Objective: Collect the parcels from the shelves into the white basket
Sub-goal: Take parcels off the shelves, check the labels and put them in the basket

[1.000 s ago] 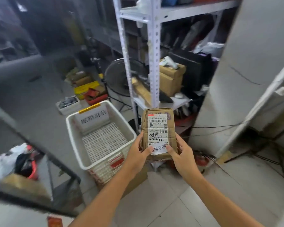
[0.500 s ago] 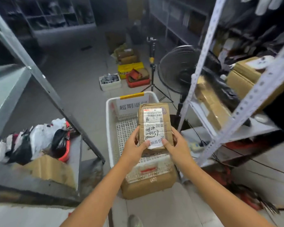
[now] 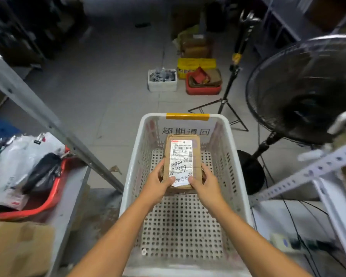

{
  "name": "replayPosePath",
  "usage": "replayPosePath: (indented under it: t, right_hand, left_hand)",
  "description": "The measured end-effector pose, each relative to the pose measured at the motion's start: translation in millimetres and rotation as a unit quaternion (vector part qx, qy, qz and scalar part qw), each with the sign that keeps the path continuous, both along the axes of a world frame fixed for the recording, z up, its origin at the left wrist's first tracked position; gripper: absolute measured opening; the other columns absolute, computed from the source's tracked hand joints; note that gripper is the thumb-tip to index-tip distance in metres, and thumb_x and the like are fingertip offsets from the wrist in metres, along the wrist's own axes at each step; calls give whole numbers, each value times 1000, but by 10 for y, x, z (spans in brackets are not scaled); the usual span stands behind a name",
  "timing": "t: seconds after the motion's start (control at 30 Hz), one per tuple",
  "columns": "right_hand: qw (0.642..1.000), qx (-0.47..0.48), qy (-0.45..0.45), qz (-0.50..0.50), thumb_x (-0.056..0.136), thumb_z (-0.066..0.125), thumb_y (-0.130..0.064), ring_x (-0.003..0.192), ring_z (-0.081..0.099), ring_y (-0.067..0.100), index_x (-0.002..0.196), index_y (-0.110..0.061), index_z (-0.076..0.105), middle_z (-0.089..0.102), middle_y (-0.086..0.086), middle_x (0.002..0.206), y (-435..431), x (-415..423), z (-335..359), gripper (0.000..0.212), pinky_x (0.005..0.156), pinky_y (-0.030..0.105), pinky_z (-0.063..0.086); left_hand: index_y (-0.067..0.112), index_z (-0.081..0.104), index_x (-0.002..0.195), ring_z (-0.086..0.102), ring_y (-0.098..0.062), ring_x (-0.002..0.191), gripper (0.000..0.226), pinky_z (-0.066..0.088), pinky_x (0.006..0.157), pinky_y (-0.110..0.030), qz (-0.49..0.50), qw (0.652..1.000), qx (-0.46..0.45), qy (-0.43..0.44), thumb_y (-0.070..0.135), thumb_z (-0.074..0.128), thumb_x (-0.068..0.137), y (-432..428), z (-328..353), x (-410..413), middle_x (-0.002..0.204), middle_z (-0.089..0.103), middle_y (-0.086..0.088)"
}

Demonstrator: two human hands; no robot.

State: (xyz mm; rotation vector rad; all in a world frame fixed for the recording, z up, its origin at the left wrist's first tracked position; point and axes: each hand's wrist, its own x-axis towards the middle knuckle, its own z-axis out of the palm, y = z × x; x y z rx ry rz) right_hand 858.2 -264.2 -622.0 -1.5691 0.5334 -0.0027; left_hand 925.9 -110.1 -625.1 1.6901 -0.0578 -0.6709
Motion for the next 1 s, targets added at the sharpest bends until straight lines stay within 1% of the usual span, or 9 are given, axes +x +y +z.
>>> replayPosePath:
  t: [0.1, 0.27, 0.33, 0.43, 0.53, 0.63, 0.8, 0.93, 1.0]
  right_hand:
    - [1000, 4, 15, 9, 91, 61, -4, 104, 64, 4, 130, -33, 51, 67, -13, 116, -98, 488, -633, 50, 85, 26, 55]
    - [999, -1, 32, 27, 92, 62, -8, 108, 61, 8, 140, -21, 46, 63, -5, 123, -126, 1219, -1693, 52, 93, 35, 54]
    - [999, 4, 41, 24, 92, 62, -9, 108, 61, 7, 141, -19, 44, 61, -3, 126, -98, 1411, -2074, 53, 90, 29, 54]
    - [999, -3, 32, 15, 92, 62, -8, 97, 60, -8, 139, -17, 45, 62, -6, 122, -54, 1635, -2548, 50, 77, 10, 51]
    - [1000, -7, 24, 0, 92, 63, -7, 95, 61, -14, 140, -15, 46, 62, -15, 115, -16, 1813, -2897, 52, 74, 6, 49]
    - [1000, -1, 26, -12, 91, 63, -8, 90, 57, -22, 141, -18, 42, 57, -24, 109, 28, 1898, -3161, 55, 68, 2, 46]
    - [999, -16, 32, 17, 92, 62, -10, 104, 58, -13, 142, -31, 40, 59, -22, 121, 64, 1897, -3298, 59, 81, 7, 48]
    - [989, -58, 94, 98, 93, 60, -11, 109, 57, -3, 145, -26, 36, 58, -10, 131, -54, 1918, -3067, 59, 73, -2, 42]
    - [974, -110, 150, 132, 94, 61, -20, 101, 55, 2, 145, -20, 38, 55, -2, 137, -149, 1912, -2817, 55, 68, -2, 39]
  left_hand:
    - [41, 35, 142, 63, -13, 109, 68, 57, 85, -37, 45, 998, 1, 37, 5, 62, 90, -66, -656, 396, 121, 65, 10]
    - [36, 35, 143, 64, -14, 106, 69, 56, 89, -41, 95, 994, 11, 55, 4, 62, 89, -129, -1700, 1002, 120, 63, 6]
    - [32, 34, 145, 63, -21, 108, 70, 54, 90, -47, 109, 991, 11, 72, 0, 61, 89, -136, -2054, 1200, 124, 61, -1]
    - [27, 32, 147, 63, -22, 108, 69, 52, 94, -48, 116, 990, 13, 82, 0, 59, 90, -137, -2535, 1478, 130, 59, -7]
    - [27, 29, 148, 64, -11, 96, 66, 58, 78, -31, 130, 988, 23, 78, 5, 58, 92, -175, -2891, 1692, 125, 60, -2]
    - [24, 30, 149, 62, -5, 91, 66, 53, 62, -14, 140, 988, 37, 62, 4, 57, 92, -202, -3139, 1824, 127, 58, -3]
    - [24, 29, 149, 60, -14, 108, 65, 53, 71, -12, 147, 986, 55, 59, 2, 55, 93, -209, -3262, 1810, 133, 58, -5]
    - [22, 25, 150, 57, -11, 105, 66, 48, 65, -10, 125, 984, 119, 40, -1, 51, 94, -260, -3050, 1754, 136, 54, -3]
    - [21, 31, 148, 58, -13, 100, 59, 49, 67, -13, 86, 982, 162, 40, 3, 51, 95, -274, -2811, 1697, 134, 56, -4]
